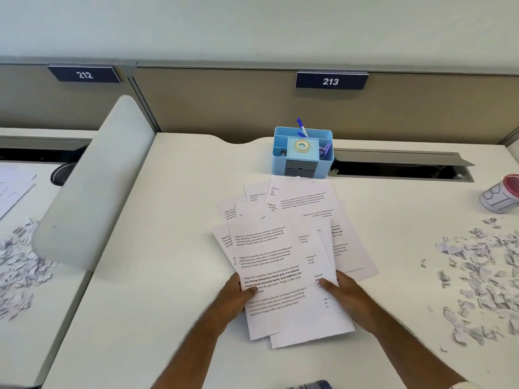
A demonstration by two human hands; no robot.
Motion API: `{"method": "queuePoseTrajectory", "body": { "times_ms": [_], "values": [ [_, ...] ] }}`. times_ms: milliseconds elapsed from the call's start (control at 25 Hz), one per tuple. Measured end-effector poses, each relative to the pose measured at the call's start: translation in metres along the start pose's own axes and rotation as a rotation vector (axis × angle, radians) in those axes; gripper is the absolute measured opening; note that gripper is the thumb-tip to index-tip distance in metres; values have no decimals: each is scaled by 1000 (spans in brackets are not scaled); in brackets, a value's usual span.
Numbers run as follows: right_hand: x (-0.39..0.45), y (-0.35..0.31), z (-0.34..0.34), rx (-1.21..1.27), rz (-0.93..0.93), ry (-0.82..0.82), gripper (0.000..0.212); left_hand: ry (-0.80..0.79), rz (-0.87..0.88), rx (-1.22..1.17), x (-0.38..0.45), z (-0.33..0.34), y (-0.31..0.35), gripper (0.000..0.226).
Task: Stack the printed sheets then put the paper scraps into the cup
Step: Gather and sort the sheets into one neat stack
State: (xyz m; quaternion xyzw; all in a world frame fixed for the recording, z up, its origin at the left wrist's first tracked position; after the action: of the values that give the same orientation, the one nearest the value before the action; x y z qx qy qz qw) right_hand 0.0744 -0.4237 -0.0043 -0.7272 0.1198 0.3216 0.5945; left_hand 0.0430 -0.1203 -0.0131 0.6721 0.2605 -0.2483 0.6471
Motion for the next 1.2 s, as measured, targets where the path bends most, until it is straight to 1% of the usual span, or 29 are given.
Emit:
{"method": "queuePoseTrajectory", "body": {
  "times_ms": [200, 400, 480, 600, 680, 800, 880, 960, 1040, 1200],
  "values": [
    [-1, -2, 8, -128, -60, 51, 42, -8, 20, 22, 0, 18, 7, 34],
    [-4, -4, 7, -165, -114, 97, 48, 11, 56, 56, 3, 24, 9, 43],
    [-8, -7, 8, -148, -136, 109, 48, 49, 57, 12, 1, 24, 11, 40],
    [-15, -12, 10, -145, -167, 89, 50, 132, 48, -135, -4, 26, 14, 35],
    [-21, -15, 10, -132, -184, 103, 48, 177, 68, -213, -7, 26, 19, 34],
    [-29, -20, 5, -79, -207, 114, 46, 109, 119, -310, -10, 26, 28, 41],
    [-34, -26, 4, -61, -207, 46, 47, 42, 157, -330, -14, 24, 34, 43],
    [-36, -29, 1, -103, -206, -11, 50, -6, 188, -302, -19, 24, 41, 45],
    [-34, -33, -4, -159, -232, -5, 50, 0, 215, -261, -26, 25, 51, 45],
    [-33, -53, -14, -198, -289, 122, 38, 97, 279, -285, -36, 29, 74, 39]
  ]
}}
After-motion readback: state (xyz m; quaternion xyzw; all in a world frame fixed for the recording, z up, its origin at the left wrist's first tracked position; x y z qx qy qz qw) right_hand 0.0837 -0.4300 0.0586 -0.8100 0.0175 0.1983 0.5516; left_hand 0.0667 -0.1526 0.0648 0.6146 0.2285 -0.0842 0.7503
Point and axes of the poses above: each hand's wrist, its own x-axis towards the middle knuckle, its own z-axis out of the palm, y = z × x, the point moved 3 cm from there along x, towards the middle knuckle, and after that the axes turned 9 degrees about -x, right-handed, at the moved point
